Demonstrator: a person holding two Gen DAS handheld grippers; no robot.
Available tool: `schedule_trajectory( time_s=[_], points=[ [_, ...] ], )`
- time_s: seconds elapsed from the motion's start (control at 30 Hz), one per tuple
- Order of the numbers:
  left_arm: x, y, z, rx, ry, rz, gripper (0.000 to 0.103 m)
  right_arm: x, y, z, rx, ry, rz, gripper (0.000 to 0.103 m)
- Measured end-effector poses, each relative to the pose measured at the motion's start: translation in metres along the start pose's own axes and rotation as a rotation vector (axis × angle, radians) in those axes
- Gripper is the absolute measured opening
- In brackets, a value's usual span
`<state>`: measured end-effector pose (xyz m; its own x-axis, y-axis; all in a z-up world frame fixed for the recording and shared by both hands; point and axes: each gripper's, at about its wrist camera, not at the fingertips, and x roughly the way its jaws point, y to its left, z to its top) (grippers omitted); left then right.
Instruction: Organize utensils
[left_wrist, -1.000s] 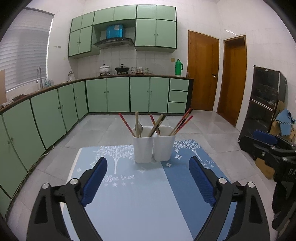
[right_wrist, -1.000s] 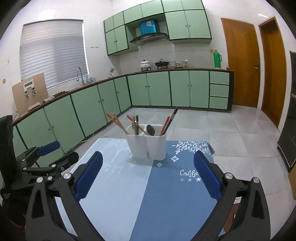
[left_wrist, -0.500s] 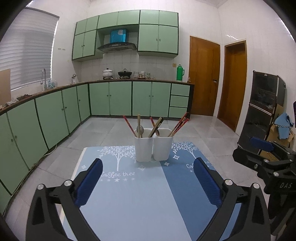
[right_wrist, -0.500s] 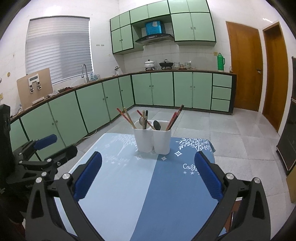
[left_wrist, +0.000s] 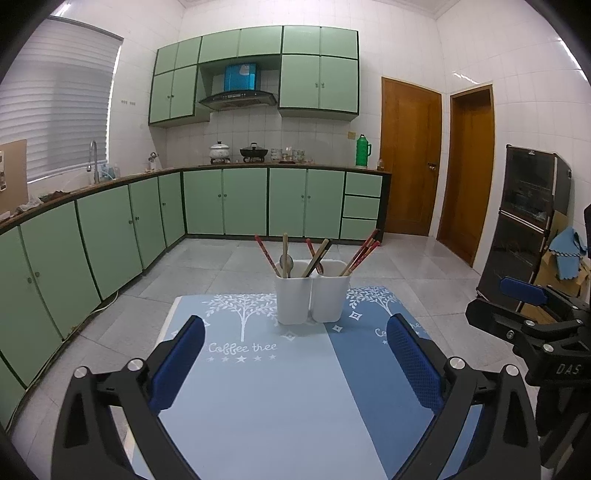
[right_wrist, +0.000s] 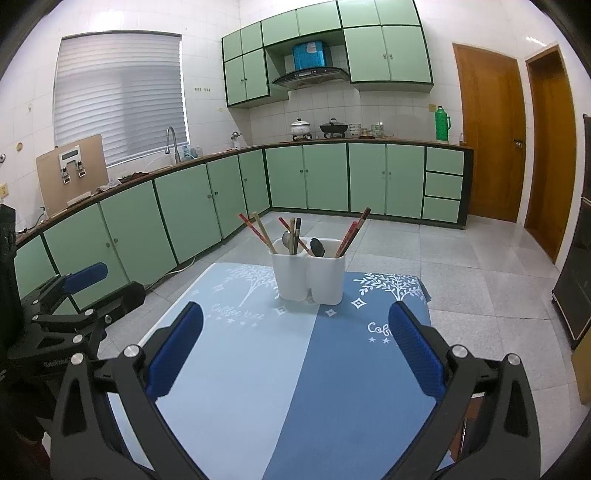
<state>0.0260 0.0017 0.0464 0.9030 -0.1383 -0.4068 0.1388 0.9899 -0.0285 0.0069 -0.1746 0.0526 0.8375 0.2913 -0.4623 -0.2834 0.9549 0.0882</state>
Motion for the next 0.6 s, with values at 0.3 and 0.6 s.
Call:
schedule_trajectory(
  time_s=[0.3,0.6],
  points=[
    [-0.0011,-0.0029,-0.0006,0.004,-0.006,0.001,0.097,-0.0007,0.0007,0.0013,-0.003,0.003,0.0,0.098],
    [-0.0009,-0.0032,-0.0005,0.004,-0.006,0.001,0.097,-0.0007,0.0015,0.0008,-0.006,0.003,-0.001,0.098]
  ],
)
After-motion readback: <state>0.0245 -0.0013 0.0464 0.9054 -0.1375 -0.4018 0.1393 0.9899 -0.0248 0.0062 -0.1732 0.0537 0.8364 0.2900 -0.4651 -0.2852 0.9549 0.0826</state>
